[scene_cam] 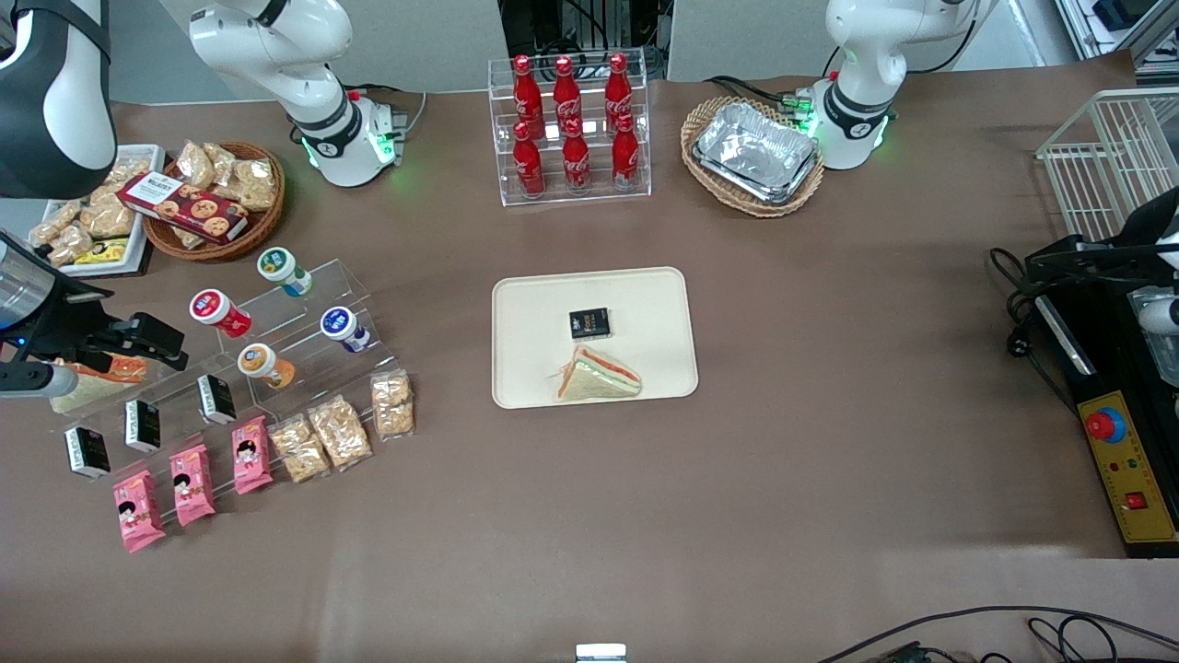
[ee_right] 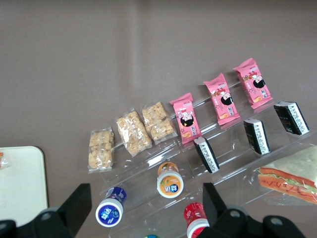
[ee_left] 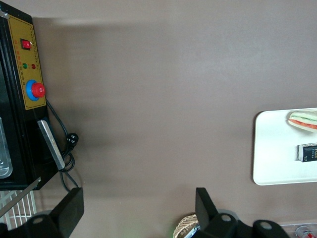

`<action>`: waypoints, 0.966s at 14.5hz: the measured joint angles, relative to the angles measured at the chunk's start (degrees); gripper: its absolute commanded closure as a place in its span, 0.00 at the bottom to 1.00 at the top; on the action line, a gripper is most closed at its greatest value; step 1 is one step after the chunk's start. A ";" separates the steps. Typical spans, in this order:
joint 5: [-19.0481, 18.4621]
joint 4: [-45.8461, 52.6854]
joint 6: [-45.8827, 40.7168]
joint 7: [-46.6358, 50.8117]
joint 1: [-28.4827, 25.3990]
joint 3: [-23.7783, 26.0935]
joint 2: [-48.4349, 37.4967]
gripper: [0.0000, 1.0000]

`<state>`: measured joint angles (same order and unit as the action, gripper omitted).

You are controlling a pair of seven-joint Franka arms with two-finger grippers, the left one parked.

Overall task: Place green gum on tray
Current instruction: 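Move the right gripper over the gum tubs on the acrylic rack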

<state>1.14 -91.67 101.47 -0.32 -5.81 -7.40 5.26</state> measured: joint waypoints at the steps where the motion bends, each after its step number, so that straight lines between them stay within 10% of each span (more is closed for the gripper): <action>1: 0.00 0.00 0.00 0.00 0.00 0.03 0.00 0.00; 14: -0.02 -12.84 -0.53 -0.27 -0.37 0.45 -10.49 0.00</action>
<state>1.12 -104.51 100.95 -0.59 -6.18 -6.95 -5.22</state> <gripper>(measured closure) 0.000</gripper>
